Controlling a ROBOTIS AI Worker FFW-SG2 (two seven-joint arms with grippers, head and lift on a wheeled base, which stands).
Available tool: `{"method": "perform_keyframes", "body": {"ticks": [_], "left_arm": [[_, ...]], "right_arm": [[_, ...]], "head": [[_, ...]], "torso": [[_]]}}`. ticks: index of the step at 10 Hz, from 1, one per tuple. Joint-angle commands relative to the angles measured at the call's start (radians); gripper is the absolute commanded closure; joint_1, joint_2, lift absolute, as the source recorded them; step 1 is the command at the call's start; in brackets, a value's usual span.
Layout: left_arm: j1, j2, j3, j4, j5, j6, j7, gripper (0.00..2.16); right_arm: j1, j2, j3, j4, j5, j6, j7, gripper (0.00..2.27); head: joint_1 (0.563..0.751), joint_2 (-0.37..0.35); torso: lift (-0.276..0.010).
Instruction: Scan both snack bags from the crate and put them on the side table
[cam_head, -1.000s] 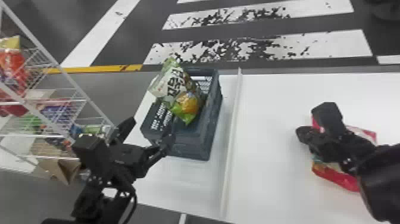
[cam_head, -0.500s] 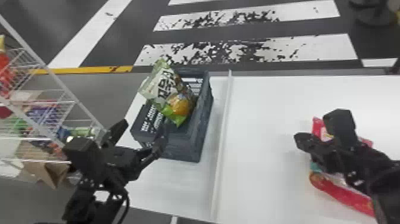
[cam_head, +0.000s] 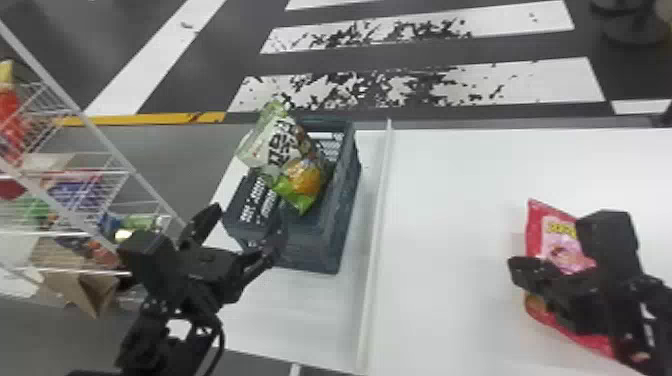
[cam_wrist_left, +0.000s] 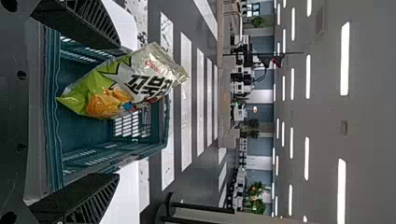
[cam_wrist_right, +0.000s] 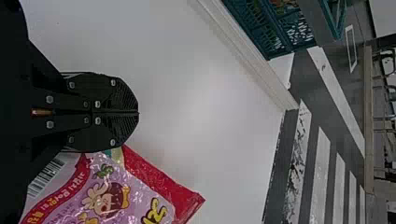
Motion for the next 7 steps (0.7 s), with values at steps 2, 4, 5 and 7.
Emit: {"method": "perform_keyframes", "body": {"ticks": [2, 4, 5, 7], "left_arm": [[-0.004, 0.002, -0.010, 0.005, 0.000, 0.000, -0.003, 0.00], [-0.001, 0.005, -0.008, 0.005, 0.002, 0.000, -0.003, 0.00], [-0.001, 0.005, -0.008, 0.005, 0.002, 0.000, -0.003, 0.00], [-0.001, 0.004, -0.010, 0.006, 0.002, 0.000, -0.005, 0.00]], "right_arm": [[-0.006, -0.010, -0.017, 0.024, 0.013, 0.012, 0.000, 2.25], [-0.009, -0.018, -0.057, 0.028, 0.012, 0.015, 0.000, 2.25], [-0.015, -0.030, -0.071, 0.030, 0.012, 0.021, 0.000, 2.25], [-0.019, -0.046, -0.098, 0.031, 0.004, 0.030, 0.001, 2.25]], "head": [[0.695, 0.254], [0.695, 0.233], [0.695, 0.214], [0.695, 0.174]], "torso": [[-0.087], [-0.087], [-0.087], [-0.087]]}}
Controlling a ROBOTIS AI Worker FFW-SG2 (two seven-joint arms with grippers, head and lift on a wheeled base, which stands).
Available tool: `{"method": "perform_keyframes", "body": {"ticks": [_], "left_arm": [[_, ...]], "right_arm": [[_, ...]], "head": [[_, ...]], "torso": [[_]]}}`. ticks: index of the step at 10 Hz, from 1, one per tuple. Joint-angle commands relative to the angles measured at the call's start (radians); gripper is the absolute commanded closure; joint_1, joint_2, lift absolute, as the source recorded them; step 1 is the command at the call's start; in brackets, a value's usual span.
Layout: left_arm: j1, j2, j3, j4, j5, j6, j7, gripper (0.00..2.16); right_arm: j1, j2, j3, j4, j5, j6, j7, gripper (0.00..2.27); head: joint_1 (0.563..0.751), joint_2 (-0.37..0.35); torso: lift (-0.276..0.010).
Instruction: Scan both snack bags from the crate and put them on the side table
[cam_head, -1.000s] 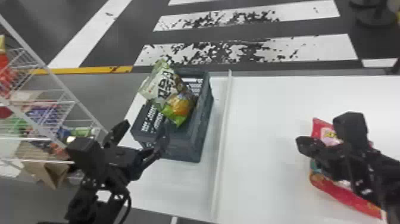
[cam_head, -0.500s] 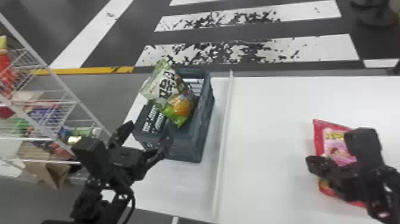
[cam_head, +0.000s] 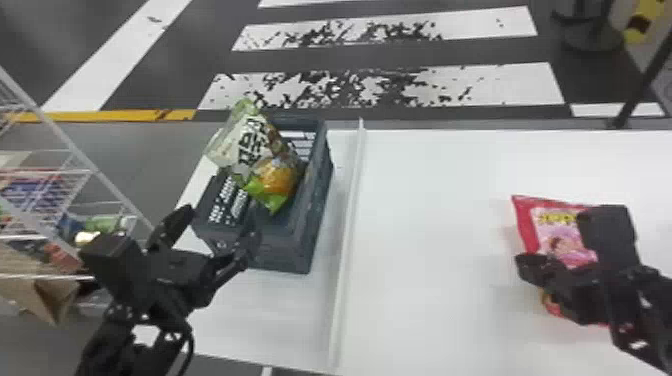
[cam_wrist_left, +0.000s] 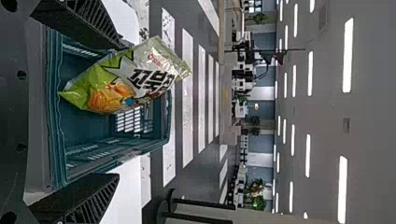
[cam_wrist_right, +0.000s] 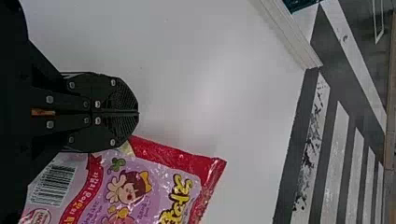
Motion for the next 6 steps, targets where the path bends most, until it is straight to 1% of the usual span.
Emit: {"method": "perform_keyframes", "body": {"ticks": [1, 3, 5, 6], "left_arm": [[-0.001, -0.001, 0.000, 0.001, 0.000, 0.000, 0.000, 0.00], [-0.001, -0.003, 0.000, 0.001, 0.000, 0.000, 0.000, 0.00], [-0.001, -0.004, 0.000, 0.004, 0.000, 0.000, 0.000, 0.00], [-0.001, -0.006, 0.000, 0.004, 0.000, 0.000, -0.002, 0.00]], "right_arm": [[-0.003, -0.006, -0.019, 0.010, -0.005, -0.002, 0.000, 2.25], [-0.011, -0.009, -0.036, 0.025, -0.012, -0.005, 0.000, 2.25], [-0.016, -0.007, -0.043, 0.024, -0.043, -0.017, 0.000, 2.25], [-0.013, 0.002, -0.068, 0.004, -0.108, -0.026, -0.002, 2.25]], "head": [[0.695, 0.158], [0.695, 0.142], [0.695, 0.128], [0.695, 0.130]], "torso": [[-0.087], [-0.087], [-0.087], [-0.087]]}}
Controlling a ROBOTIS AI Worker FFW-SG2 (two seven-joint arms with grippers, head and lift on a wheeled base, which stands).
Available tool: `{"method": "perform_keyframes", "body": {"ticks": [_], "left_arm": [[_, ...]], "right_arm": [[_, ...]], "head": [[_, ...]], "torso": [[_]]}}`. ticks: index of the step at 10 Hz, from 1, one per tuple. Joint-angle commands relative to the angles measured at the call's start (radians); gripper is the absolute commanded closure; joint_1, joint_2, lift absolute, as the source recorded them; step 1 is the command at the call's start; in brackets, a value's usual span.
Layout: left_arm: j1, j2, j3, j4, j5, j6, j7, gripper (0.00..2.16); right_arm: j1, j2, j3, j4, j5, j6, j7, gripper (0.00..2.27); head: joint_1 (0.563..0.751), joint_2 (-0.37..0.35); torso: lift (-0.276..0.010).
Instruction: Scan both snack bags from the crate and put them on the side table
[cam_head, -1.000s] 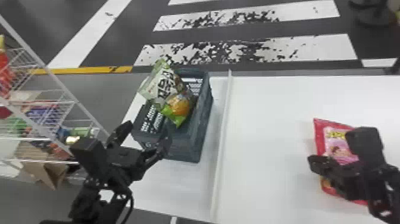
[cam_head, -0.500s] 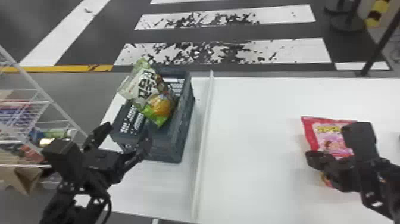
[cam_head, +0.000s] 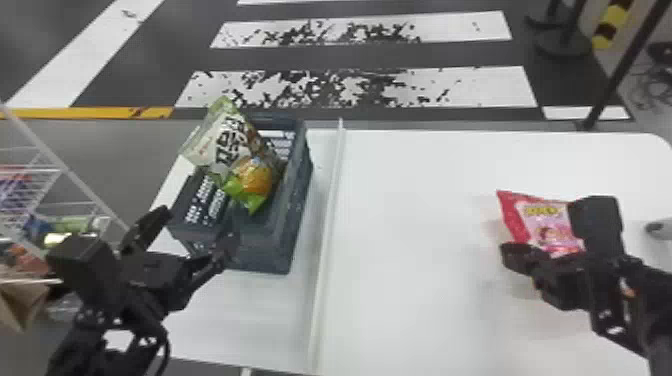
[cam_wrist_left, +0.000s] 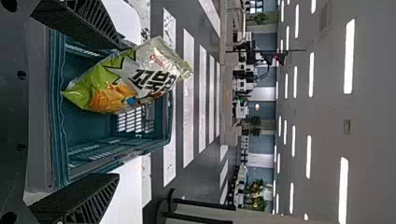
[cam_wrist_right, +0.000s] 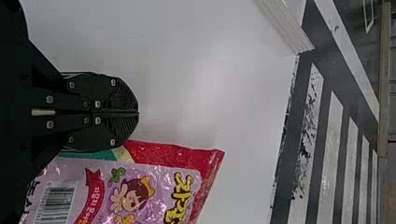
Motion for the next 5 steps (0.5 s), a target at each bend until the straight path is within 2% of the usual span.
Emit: {"method": "perform_keyframes", "body": {"ticks": [1, 2, 5], "left_arm": [[0.002, -0.001, 0.000, 0.000, 0.000, 0.000, -0.001, 0.00], [0.003, -0.001, 0.000, -0.001, 0.000, 0.000, -0.001, 0.00], [0.000, 0.005, -0.005, 0.008, 0.000, 0.000, -0.001, 0.00]], "right_arm": [[0.013, 0.018, -0.048, -0.061, -0.087, -0.006, 0.000, 2.25], [0.022, 0.032, -0.082, -0.106, -0.093, 0.006, -0.002, 2.25], [0.077, 0.032, -0.170, -0.138, -0.093, 0.025, 0.001, 2.24]], "head": [[0.695, 0.133], [0.695, 0.140], [0.695, 0.112]], "torso": [[-0.087], [-0.087], [-0.087]]}}
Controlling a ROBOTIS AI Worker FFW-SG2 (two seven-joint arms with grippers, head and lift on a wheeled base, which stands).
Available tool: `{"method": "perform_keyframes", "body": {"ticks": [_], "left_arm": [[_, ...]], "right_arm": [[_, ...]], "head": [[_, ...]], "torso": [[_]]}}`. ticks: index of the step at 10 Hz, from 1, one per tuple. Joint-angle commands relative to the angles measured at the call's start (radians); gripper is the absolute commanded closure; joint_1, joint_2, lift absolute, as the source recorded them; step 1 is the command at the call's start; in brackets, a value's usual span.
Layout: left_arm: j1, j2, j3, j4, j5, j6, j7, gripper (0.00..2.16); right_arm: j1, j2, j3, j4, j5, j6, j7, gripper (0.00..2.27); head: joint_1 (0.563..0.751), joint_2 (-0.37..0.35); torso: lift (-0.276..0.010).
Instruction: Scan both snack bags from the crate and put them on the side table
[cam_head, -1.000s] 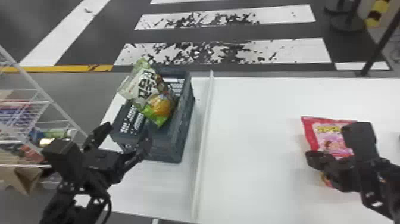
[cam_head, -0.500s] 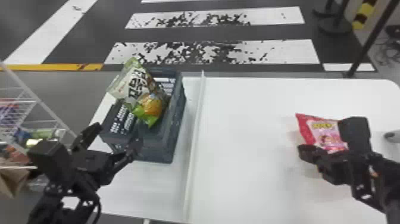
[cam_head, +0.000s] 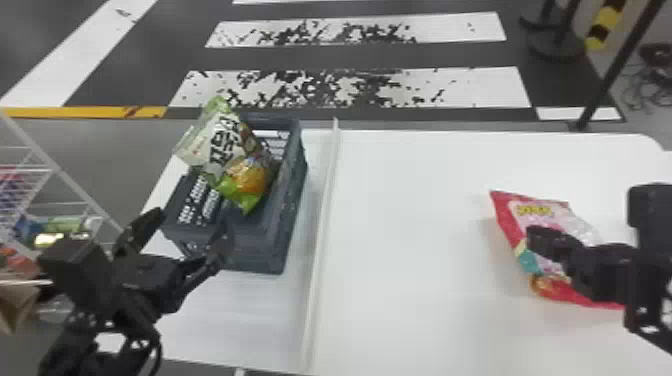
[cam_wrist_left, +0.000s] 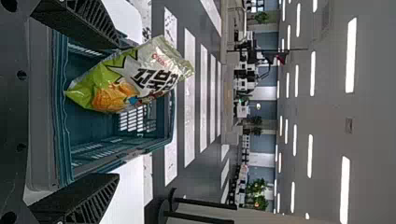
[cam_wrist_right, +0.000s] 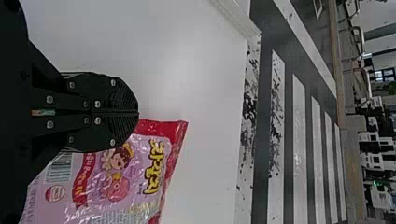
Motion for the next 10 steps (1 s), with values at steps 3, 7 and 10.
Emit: {"method": "perform_keyframes", "body": {"ticks": [3, 7, 10], "left_arm": [[-0.005, 0.003, -0.013, 0.001, 0.000, 0.000, -0.006, 0.00], [0.001, 0.005, -0.007, 0.001, 0.000, -0.006, -0.006, 0.00], [-0.001, 0.003, -0.009, 0.004, 0.000, -0.006, -0.006, 0.00]], "right_arm": [[-0.020, -0.005, -0.024, 0.116, 0.032, -0.056, -0.001, 2.24], [-0.054, -0.006, 0.042, 0.275, 0.104, -0.127, -0.015, 2.24], [-0.072, -0.003, 0.061, 0.337, 0.110, -0.173, -0.020, 2.24]], "head": [[0.695, 0.052], [0.695, 0.030], [0.695, 0.045]], "torso": [[-0.087], [-0.087], [-0.087]]}}
